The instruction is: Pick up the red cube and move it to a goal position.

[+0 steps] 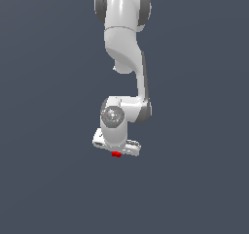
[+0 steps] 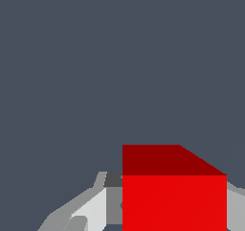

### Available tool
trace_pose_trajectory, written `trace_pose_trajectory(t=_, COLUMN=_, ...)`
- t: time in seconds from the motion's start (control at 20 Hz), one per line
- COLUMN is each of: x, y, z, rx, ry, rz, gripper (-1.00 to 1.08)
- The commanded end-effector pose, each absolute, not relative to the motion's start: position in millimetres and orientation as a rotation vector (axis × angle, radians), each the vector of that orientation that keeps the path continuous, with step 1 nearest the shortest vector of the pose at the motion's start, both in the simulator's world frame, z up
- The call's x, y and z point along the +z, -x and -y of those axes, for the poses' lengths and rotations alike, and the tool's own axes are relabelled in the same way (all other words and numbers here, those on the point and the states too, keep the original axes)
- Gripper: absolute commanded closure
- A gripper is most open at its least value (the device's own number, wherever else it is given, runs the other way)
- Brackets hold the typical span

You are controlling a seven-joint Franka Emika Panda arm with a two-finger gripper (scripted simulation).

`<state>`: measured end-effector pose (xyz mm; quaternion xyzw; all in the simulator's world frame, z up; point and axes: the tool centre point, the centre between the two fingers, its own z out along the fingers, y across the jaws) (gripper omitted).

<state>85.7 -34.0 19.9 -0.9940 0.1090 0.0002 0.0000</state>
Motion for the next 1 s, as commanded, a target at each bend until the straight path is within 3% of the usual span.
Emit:
trace_pose_trajectory(t=0.0, x=19.9, y=-85.9, z=34.1, rx=0.000, ry=3.123, rz=-0.343, gripper=1.08)
trace_pose_trajectory(t=0.5, x=35.5, y=-82.8, z=31.0, rx=0.001, ry=3.123, rz=-0.343, gripper=1.08)
trace_pose_trajectory(t=0.95, x=94.7, y=-71.7, z=19.3, rx=0.001, ry=3.123, rz=-0.343, gripper=1.08)
